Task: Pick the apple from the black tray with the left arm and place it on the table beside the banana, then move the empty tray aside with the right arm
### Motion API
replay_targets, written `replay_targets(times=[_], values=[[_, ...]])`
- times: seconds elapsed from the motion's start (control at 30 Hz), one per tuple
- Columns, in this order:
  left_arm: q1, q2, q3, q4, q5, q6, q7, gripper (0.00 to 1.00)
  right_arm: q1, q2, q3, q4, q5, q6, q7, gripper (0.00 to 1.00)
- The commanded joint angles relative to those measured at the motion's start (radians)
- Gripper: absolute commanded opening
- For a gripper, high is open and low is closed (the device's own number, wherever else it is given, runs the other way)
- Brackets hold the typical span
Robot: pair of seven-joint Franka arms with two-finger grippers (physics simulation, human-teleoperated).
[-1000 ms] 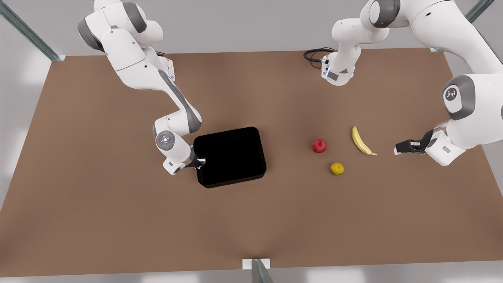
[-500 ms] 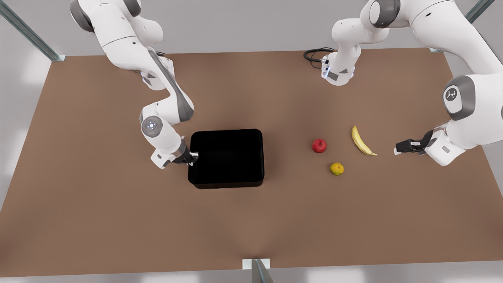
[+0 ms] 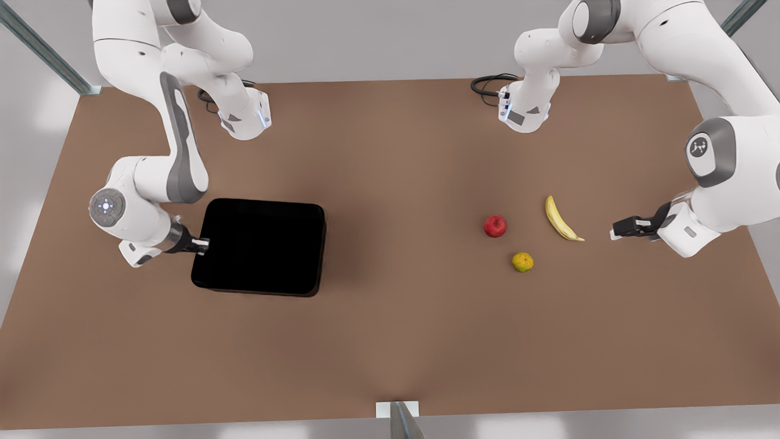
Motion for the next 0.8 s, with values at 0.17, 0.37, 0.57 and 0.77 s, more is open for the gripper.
replay_targets(times=[0.17,0.37,0.57,0.77], values=[[-0.007,-0.001,-0.001,0.000,0.004,0.002,-0.004,1.00,-0.008,0.048,-0.122,0.018,0.027,-0.042,-0.569,0.11],[-0.028,0.008,-0.002,0.002,0.015,0.019,-0.044,1.00,-0.017,0.154,-0.125,0.071,0.046,-0.026,-0.568,0.09],[-0.039,-0.096,0.001,-0.222,0.021,0.142,-0.102,1.00,-0.020,0.209,-0.128,0.105,0.070,-0.026,-0.568,0.44],[-0.040,-0.093,-0.002,-0.222,0.038,0.140,-0.102,1.00,-0.020,0.152,-0.087,0.341,0.066,-0.299,-0.511,1.00]])
